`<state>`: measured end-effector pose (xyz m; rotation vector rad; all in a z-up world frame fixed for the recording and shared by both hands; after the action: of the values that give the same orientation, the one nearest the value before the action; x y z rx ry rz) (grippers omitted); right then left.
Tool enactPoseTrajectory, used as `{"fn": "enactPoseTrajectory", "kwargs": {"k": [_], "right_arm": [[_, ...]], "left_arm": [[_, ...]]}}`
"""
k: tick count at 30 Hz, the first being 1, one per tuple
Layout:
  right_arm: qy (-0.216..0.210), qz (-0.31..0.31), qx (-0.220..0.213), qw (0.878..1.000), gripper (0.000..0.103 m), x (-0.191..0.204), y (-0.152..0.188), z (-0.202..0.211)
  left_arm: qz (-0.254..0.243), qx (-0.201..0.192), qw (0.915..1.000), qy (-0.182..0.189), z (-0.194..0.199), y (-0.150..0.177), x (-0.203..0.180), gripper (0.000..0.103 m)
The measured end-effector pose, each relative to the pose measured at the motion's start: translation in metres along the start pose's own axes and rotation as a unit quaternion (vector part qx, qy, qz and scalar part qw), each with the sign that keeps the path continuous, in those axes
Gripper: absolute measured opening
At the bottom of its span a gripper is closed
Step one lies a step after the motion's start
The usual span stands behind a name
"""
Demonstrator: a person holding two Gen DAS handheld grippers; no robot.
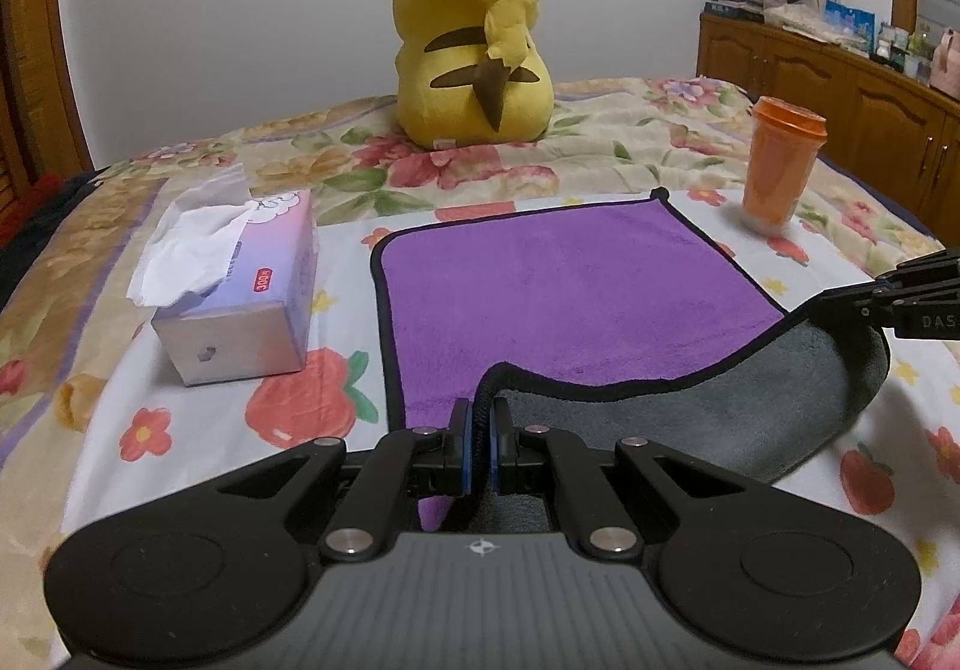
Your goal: Fold towel
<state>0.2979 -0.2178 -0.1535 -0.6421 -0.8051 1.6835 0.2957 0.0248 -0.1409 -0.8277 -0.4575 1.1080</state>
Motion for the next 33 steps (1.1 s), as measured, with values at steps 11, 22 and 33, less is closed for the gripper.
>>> {"fn": "enactPoseTrajectory", "kwargs": {"k": [11, 22, 33], "right_arm": [[-0.011, 0.000, -0.016, 1.000, 0.007, 0.000, -0.013, 0.002], [-0.002, 0.020, -0.026, 0.999, 0.006, -0.004, -0.023, -0.013], [0.011, 0.042, -0.036, 0.998, 0.006, -0.007, -0.034, -0.035]], "left_arm": [[0.006, -0.027, 0.9996, 0.003, 0.006, -0.017, 0.000, 0.008], [-0.008, -0.033, 0.9994, 0.001, -0.014, -0.031, 0.010, 0.008], [-0.011, -0.031, 0.9994, 0.006, -0.033, -0.041, 0.015, 0.008]]}}
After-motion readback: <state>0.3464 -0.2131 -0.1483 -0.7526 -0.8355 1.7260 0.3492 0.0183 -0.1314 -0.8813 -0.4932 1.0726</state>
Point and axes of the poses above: each gripper's, at about its wrist camera, not at the fingertips, and z roughly against the way its jaws point, x to its left, y to its underside, the point moved 9 cm from there along -z, roughly the way its jaws point, and after that the axes turned 10 degrees about y, right-handed, at the moved point
